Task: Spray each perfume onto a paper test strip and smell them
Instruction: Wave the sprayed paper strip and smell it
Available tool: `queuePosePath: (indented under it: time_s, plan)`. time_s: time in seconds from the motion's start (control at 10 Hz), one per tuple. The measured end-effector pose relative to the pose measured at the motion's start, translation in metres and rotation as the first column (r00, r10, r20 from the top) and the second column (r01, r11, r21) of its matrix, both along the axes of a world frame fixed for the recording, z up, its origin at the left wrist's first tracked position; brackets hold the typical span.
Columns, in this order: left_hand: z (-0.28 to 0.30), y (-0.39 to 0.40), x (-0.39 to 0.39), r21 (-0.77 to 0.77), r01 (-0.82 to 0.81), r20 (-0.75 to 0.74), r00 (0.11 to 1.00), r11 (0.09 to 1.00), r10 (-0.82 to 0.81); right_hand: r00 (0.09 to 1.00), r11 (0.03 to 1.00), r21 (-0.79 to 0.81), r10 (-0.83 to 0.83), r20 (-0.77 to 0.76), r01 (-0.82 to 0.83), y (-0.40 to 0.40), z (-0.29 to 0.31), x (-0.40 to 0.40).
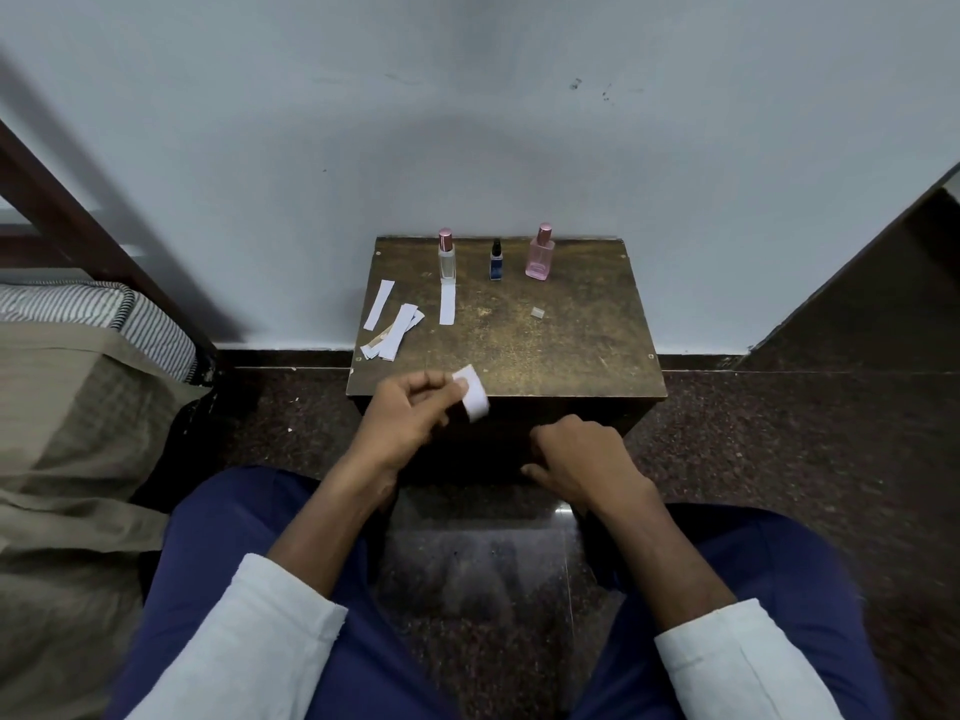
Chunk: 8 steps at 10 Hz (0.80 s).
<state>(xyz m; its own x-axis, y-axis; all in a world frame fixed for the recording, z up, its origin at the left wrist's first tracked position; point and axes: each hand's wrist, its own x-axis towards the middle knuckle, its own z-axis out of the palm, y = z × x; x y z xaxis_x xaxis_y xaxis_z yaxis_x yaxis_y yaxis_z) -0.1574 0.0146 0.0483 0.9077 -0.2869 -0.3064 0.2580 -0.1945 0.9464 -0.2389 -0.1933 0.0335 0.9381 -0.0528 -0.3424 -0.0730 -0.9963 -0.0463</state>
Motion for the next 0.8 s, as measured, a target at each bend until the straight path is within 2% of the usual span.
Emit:
queuePosePath:
  time_s: [0.1, 0.2, 0.3, 0.4, 0.5, 0.6, 0.7, 0.8]
  plan:
    - [0.036, -0.001, -0.011, -0.711, 0.049, -0.191, 0.947, 0.701, -0.26, 0.996, 0.998, 0.061, -0.025, 0.08, 0.021, 0.0, -0.003, 0.002]
    - [0.038, -0.002, -0.019, -0.823, 0.034, -0.209, 0.91, 0.567, -0.358, 0.995, 0.998, 0.068, -0.008, 0.095, 0.001, 0.001, -0.005, 0.003]
    - [0.009, 0.001, -0.011, 0.333, 0.187, 0.268, 0.921, 0.924, -0.283, 1.0, 0.999, 0.031, 0.009, 0.01, -0.01, 0.001, -0.009, 0.001]
    - [0.0, 0.003, -0.004, 0.384, 0.172, 0.225, 0.935, 0.907, -0.273, 0.993, 0.999, 0.046, 0.004, -0.119, 0.002, -0.005, -0.013, 0.001]
    - [0.022, 0.004, -0.01, -0.692, 0.16, -0.115, 0.938, 0.704, -0.327, 0.995, 0.996, 0.085, 0.0, -0.101, 0.008, -0.008, -0.012, 0.002]
    - [0.035, 0.001, -0.018, -0.893, 0.162, -0.068, 0.873, 0.42, -0.483, 0.999, 0.992, 0.13, -0.008, 0.045, 0.002, -0.007, -0.008, 0.004]
    - [0.005, 0.002, -0.007, 0.252, 0.257, 0.264, 0.909, 0.933, -0.322, 0.998, 0.992, 0.125, -0.004, 0.059, -0.003, -0.006, -0.009, 0.004]
    - [-0.003, -0.004, -0.008, 0.438, 0.128, 0.325, 0.9, 0.89, -0.29, 1.0, 0.995, 0.103, 0.003, 0.006, -0.003, -0.008, -0.014, 0.003]
